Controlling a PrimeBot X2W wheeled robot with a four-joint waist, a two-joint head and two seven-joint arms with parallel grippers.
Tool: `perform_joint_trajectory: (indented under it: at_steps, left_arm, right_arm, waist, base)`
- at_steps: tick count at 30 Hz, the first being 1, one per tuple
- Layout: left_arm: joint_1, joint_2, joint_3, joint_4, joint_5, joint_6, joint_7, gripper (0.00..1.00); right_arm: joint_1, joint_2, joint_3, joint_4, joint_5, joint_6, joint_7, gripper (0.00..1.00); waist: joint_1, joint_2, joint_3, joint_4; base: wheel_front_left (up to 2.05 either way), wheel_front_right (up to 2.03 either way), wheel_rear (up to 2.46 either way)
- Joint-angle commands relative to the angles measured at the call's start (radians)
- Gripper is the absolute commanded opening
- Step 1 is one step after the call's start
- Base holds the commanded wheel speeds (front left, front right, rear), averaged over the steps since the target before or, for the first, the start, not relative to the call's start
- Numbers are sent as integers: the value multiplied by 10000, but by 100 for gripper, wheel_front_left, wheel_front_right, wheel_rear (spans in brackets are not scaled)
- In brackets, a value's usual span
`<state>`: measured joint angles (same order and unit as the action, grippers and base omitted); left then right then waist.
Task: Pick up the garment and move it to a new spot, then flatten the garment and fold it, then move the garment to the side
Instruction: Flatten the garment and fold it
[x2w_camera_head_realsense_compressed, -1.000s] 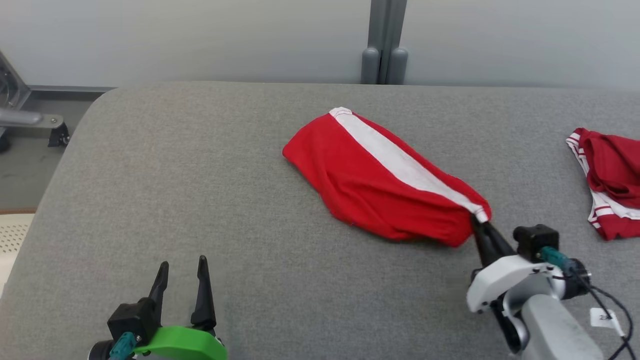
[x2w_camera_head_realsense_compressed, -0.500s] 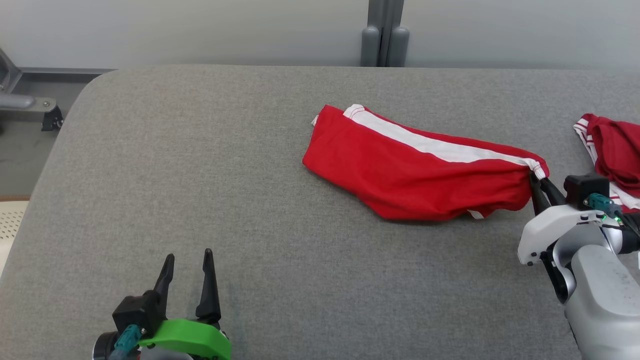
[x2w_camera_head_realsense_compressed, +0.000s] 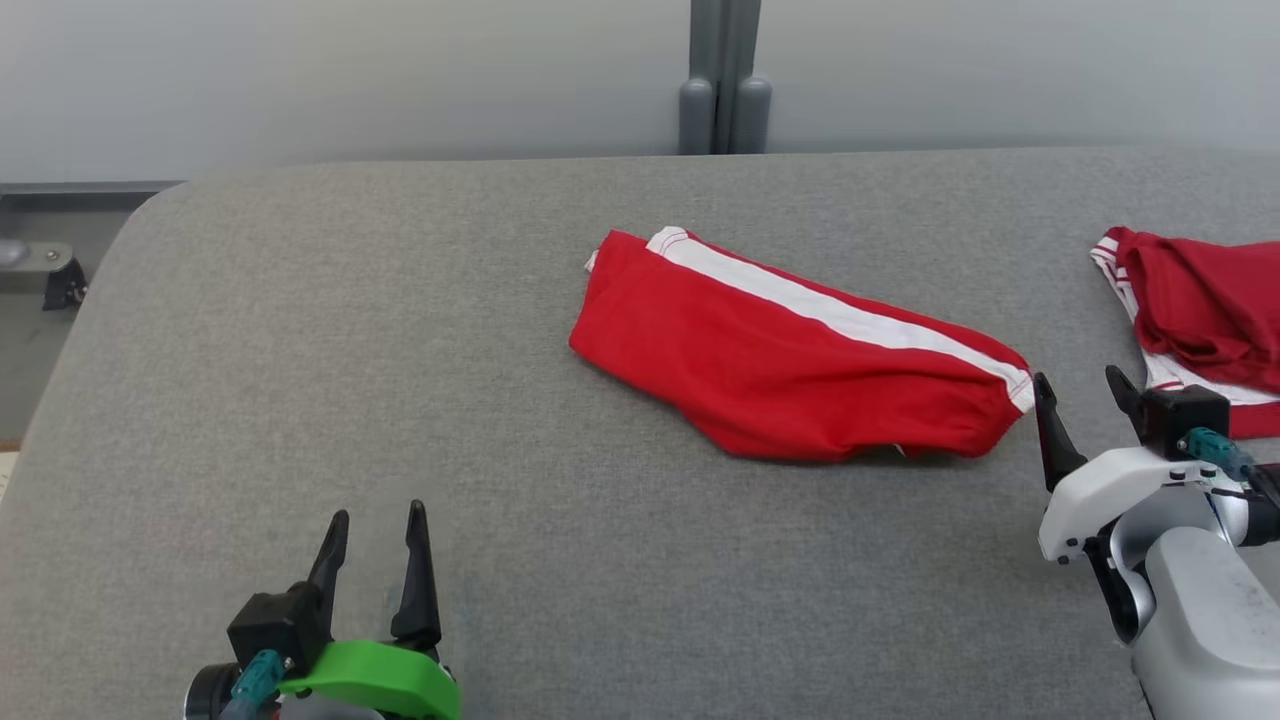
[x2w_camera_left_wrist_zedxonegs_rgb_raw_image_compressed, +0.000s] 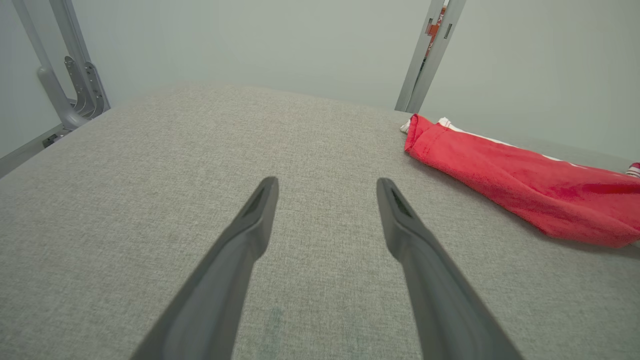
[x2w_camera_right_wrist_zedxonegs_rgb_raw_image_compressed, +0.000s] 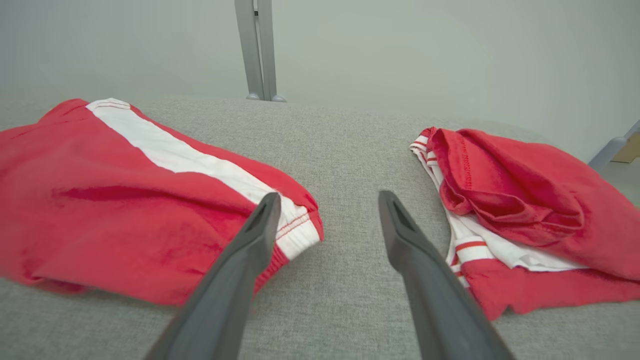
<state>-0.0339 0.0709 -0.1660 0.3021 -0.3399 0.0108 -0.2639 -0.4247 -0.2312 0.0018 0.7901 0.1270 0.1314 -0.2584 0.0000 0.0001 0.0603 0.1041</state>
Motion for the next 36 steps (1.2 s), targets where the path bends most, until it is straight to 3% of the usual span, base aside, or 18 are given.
perform_joint_trajectory:
  at_steps: [1,8,15,23,30,31,32,33,34,36]
  left_arm:
    - [-249,55,-65,81,153,-49,0,100]
    - [-1769,348,-452,563,472,-274,634,100]
    - [-4084,420,-849,2021,626,-645,1929,100]
    - [-5841,530,-771,4130,295,-821,2824,100]
    - [-6716,708,-711,5252,176,-863,2777,100]
    - [-6778,702,-706,5361,133,-895,2788,97]
    - [-6830,687,-725,5462,105,-921,2762,65]
    - [-6874,662,-747,5530,72,-958,2732,44]
    - [-6918,622,-775,5597,29,-995,2706,36]
    - [-6942,582,-856,5684,43,-1064,2639,0]
  right_arm:
    - [245,60,-45,-332,12,-16,-71,100]
    - [839,593,31,-2407,-110,-16,-72,100]
    - [1110,1184,507,-4070,-254,-16,-72,100]
    - [1219,1497,844,-5103,-135,-16,-25,100]
    - [1359,1670,639,-5509,-205,-16,-53,100]
    - [1385,1686,615,-5535,-226,-16,-55,100]
    - [1416,1709,590,-5551,-253,-16,-59,100]
    - [1438,1721,562,-5567,-270,-16,-61,100]
    - [1460,1724,523,-5582,-280,-16,-62,100]
    - [1460,1739,468,-5598,-291,-16,-66,100]
  waist:
    - [0,-1,-54,-328]
    - [0,-1,379,-1083]
    - [0,-1,1228,-1849]
    - [0,-1,2248,-2666]
    - [0,-1,2741,-2964]
    - [0,-1,2754,-2970]
    - [0,-1,2759,-2970]
    - [0,-1,2758,-2965]
    - [0,-1,2752,-2950]
    - [0,-1,2730,-2908]
  base:
    - [0,0,0]
    - [0,0,0]
    - [0,0,0]
    - [0,0,0]
    - [0,0,0]
    - [0,0,0]
    - [0,0,0]
    - [0,0,0]
    - [0,0,0]
    - [0,0,0]
